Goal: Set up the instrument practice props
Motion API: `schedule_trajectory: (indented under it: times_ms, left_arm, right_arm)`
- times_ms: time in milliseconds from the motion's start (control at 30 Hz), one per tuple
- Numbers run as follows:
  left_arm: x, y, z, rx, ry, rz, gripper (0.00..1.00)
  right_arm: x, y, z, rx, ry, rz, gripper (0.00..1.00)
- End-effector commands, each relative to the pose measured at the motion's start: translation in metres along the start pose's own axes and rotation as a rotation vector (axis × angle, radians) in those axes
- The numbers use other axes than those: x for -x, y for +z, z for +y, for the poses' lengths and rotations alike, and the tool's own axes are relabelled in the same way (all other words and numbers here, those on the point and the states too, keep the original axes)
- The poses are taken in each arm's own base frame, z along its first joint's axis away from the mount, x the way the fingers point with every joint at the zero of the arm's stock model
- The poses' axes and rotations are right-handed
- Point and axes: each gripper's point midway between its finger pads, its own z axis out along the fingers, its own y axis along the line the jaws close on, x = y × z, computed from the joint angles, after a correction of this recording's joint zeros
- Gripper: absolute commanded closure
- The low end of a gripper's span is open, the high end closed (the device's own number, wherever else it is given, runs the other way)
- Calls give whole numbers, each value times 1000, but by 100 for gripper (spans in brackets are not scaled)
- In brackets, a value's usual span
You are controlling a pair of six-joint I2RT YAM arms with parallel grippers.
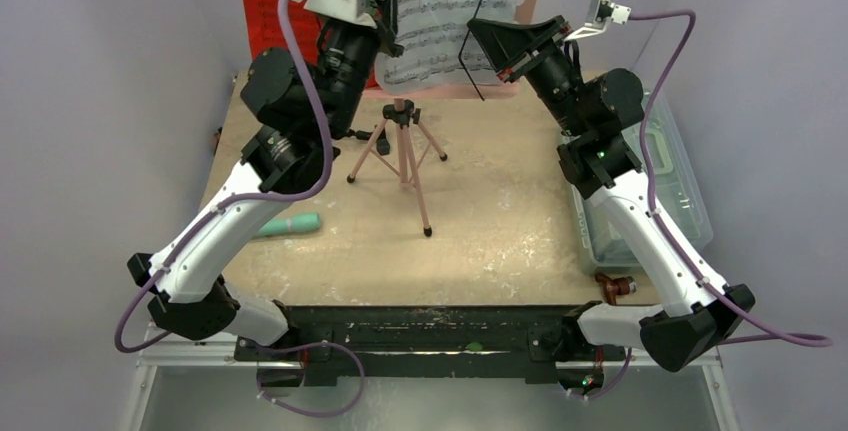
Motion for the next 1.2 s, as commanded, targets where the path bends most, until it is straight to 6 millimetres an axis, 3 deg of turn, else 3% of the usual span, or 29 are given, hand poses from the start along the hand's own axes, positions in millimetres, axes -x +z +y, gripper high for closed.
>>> schedule_trajectory:
  times_ms: [0,233,300,333,433,567,667,833,900,1033,1167]
  left_arm:
    - [21,8,-9,-38,-63,-76,100]
    - [10,12,-15,-51,-51,-61,100]
    - [9,12,-15,-54,-45,-56,100]
    - [10,11,-14,-54,-45,-56,98]
    - [15,5,-11,-52,-50,-60,74]
    - [23,-7,0,-39,-60,-40,50]
    - [31,-22,8,-39,-103,-17,38]
    - [33,-68,16,-128,-105,76,23]
    - [19,-92,15,-195,-54,157,22]
    - [-30,-148,32,-207,3,357,21]
    - [-86,-208,50,-174,-3,536,19]
  right_arm:
    - [36,-6,43,126,-61,-100,100]
    - [37,-10,47,135,-78,-97,100]
    - [37,-11,46,123,-88,-92,90]
    - [37,-12,45,111,-90,-90,77]
    - [38,-19,39,64,-98,-91,54]
    - [41,-37,35,2,-125,-90,42]
    - [47,-55,40,-31,-167,-76,36]
    - [33,-93,33,-94,-290,29,28]
    - [18,-114,28,-84,-360,72,26]
    - [-25,-153,11,-34,-435,151,18]
    - [-72,-181,-3,24,-440,278,17]
